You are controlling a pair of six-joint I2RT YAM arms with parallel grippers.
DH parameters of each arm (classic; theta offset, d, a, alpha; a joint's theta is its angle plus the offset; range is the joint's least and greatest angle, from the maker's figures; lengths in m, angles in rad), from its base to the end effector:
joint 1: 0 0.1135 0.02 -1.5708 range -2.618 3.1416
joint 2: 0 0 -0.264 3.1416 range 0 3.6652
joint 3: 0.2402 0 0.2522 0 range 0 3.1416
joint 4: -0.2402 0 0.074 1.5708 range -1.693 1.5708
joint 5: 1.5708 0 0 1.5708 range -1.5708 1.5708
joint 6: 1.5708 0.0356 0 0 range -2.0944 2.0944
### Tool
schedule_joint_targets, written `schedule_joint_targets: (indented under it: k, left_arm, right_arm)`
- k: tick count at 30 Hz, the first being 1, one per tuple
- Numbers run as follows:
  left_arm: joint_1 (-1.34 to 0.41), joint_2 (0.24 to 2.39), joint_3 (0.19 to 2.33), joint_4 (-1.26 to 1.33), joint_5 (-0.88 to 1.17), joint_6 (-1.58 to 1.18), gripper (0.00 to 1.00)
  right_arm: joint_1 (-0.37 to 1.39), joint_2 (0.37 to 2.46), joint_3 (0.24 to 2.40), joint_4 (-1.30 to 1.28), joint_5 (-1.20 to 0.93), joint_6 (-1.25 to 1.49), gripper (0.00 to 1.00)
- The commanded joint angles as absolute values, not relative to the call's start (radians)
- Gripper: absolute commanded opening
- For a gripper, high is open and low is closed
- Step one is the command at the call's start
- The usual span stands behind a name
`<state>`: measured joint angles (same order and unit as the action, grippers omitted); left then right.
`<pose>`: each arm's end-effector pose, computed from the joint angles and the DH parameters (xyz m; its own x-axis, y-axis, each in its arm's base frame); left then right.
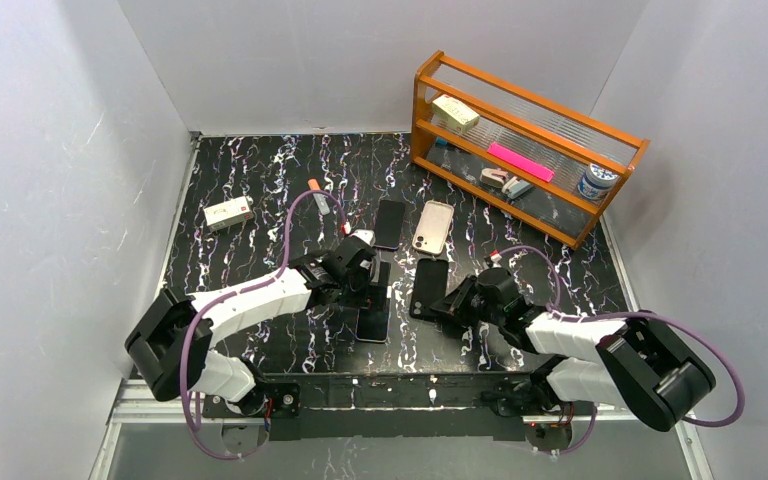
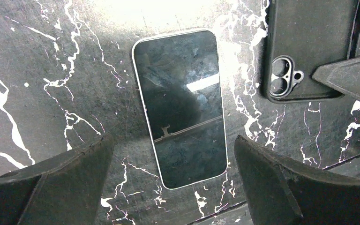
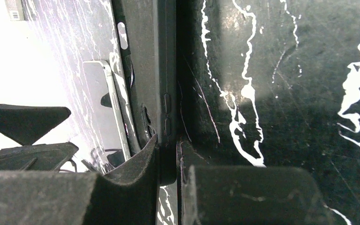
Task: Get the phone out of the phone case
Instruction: Place the phone case at the center of the board.
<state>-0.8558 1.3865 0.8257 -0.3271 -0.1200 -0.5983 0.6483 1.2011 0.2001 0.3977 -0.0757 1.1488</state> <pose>0.1868 -0.2086 0.2087 -0.8146 0.0853 -0.5737 0.2921 0.9149 -0.2787 0.1558 0.1214 0.1236 -0.7798 0.5505 -0.2981 0.1456 0.6227 0.7688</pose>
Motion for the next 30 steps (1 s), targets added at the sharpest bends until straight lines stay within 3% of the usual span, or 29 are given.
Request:
schedule_joint_targets:
  k: [1, 8, 18, 21, 30]
  left_arm:
    - [-0.864, 1.393, 0.813, -0.323, -0.149, -0.609, 0.98]
    - [-0.869, 1.403, 0.815, -0.323, -0.147, -0.613, 0.98]
    - [-0.903, 1.451, 0.834, -0.341, -0.182, -0.616, 0.98]
    - [-0.924, 1.468, 0.849, -0.357, -0.214, -0.623, 0.98]
    - [-0.980, 1.532, 0.892, -0.358, -0.255, -0.650, 0.98]
  right_arm:
    - [0.650, 1.246, 0.249, 0.449, -0.022, 1.175, 0.22]
    - [0.649, 1.302, 0.308, 0.411, -0.039, 1.134, 0.40]
    - [0.650, 1.291, 0.334, 0.204, -0.027, 1.085, 0.81]
    - [0.651, 1.267, 0.323, 0.170, -0.051, 1.074, 0.98]
    - [0.671, 1.205, 0.317, 0.074, -0.055, 1.046, 0.99]
